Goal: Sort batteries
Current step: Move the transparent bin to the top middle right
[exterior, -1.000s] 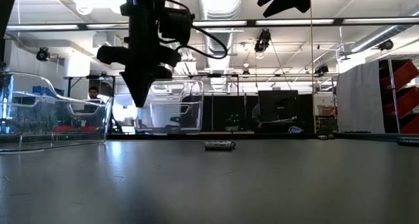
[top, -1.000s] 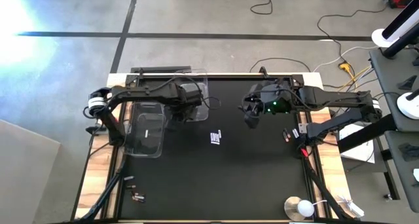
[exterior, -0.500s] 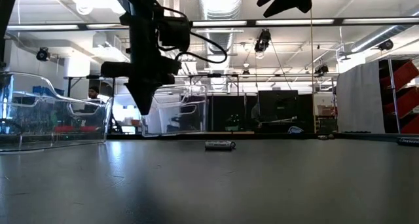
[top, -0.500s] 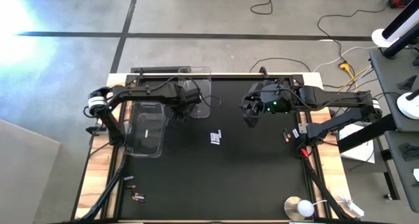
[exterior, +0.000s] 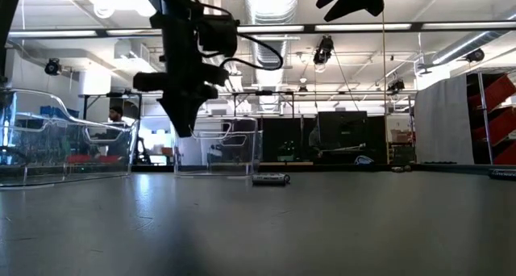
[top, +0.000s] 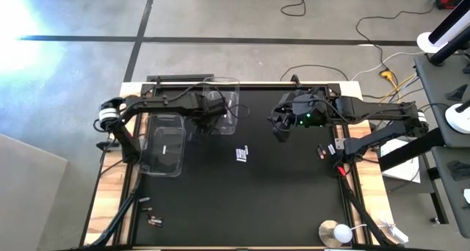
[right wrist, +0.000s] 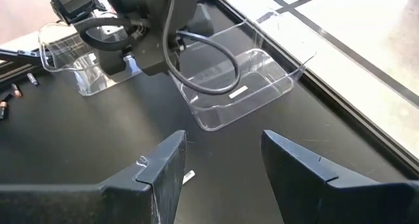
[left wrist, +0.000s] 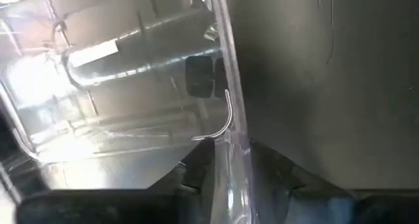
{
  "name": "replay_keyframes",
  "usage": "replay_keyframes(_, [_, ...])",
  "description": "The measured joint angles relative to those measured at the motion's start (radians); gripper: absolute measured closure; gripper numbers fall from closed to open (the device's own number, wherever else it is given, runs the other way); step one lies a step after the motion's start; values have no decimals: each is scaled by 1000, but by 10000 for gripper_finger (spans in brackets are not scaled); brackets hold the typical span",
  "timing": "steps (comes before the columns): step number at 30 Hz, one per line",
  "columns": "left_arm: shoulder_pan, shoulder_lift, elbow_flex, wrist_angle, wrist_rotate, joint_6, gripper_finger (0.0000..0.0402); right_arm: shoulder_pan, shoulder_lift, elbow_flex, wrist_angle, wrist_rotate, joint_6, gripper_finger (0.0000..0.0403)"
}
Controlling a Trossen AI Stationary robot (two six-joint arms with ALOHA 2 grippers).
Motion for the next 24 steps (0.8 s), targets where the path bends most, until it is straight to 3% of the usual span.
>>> replay_keyframes(5, [0, -27, 111, -121, 63, -100, 275, 0, 0, 0, 0, 0, -11, 211])
replay_keyframes(10, [-20, -144, 142, -254, 181, -222, 238, -1, 0, 0, 3, 0, -18, 211])
replay_keyframes(14, [-76, -304, 78, -319, 182, -321, 226, -1, 0, 0, 39, 0, -50, 211])
replay_keyframes(18, [-185, -444, -18, -331, 184, -534, 222, -1, 0, 0, 113, 0, -73, 211])
replay_keyframes(24, [-404, -516, -168, -308, 175, -892, 206, -3, 37, 1, 230, 0, -156, 211])
